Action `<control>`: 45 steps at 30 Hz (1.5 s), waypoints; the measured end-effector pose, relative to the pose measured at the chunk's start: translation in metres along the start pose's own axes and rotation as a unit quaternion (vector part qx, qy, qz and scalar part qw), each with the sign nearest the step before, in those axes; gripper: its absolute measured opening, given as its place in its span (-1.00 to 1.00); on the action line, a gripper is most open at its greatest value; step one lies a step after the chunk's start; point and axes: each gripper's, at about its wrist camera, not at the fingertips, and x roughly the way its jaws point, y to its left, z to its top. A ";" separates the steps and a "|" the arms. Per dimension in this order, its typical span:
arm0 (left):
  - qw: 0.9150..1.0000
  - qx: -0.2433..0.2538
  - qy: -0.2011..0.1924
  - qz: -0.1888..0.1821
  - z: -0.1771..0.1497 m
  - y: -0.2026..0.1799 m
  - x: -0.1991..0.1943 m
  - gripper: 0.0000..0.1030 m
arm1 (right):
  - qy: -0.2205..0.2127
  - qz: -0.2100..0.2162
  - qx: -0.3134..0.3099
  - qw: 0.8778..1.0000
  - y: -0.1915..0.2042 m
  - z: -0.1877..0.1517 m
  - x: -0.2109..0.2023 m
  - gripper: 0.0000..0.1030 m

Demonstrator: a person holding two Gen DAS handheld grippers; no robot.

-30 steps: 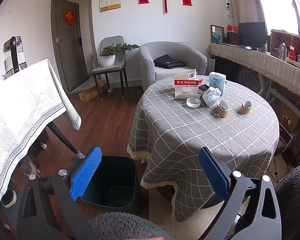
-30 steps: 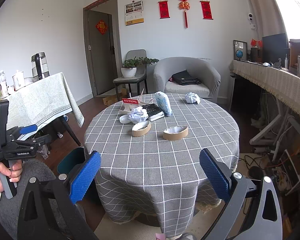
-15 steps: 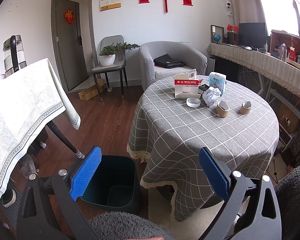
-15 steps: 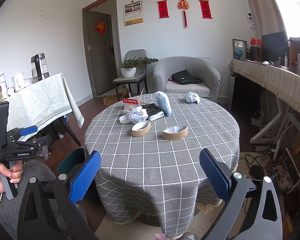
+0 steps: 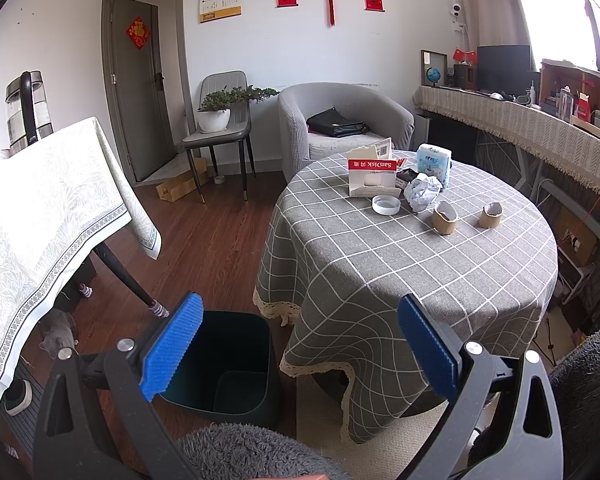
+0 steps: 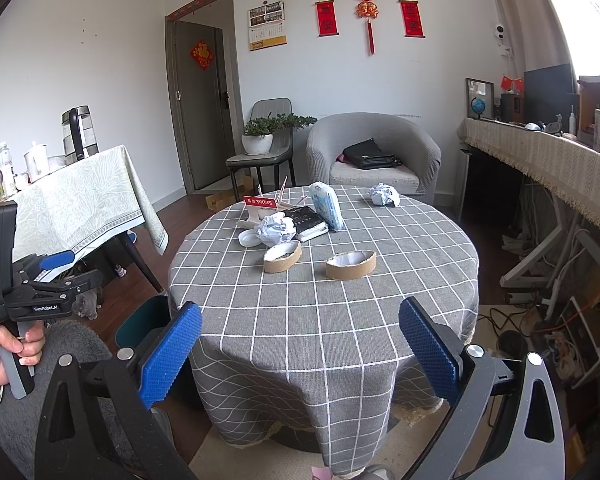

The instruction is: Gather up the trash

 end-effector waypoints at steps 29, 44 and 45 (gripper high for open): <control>1.000 0.000 0.002 -0.001 -0.003 -0.003 0.000 0.93 | 0.002 -0.003 -0.006 1.000 0.002 -0.002 0.002 0.94; 1.000 -0.002 0.003 -0.001 -0.003 -0.003 0.000 0.93 | 0.003 -0.003 -0.007 1.000 0.004 -0.003 0.003 0.94; 1.000 -0.001 0.003 -0.001 -0.003 -0.002 0.000 0.93 | 0.003 -0.003 -0.006 1.000 0.003 -0.002 0.003 0.94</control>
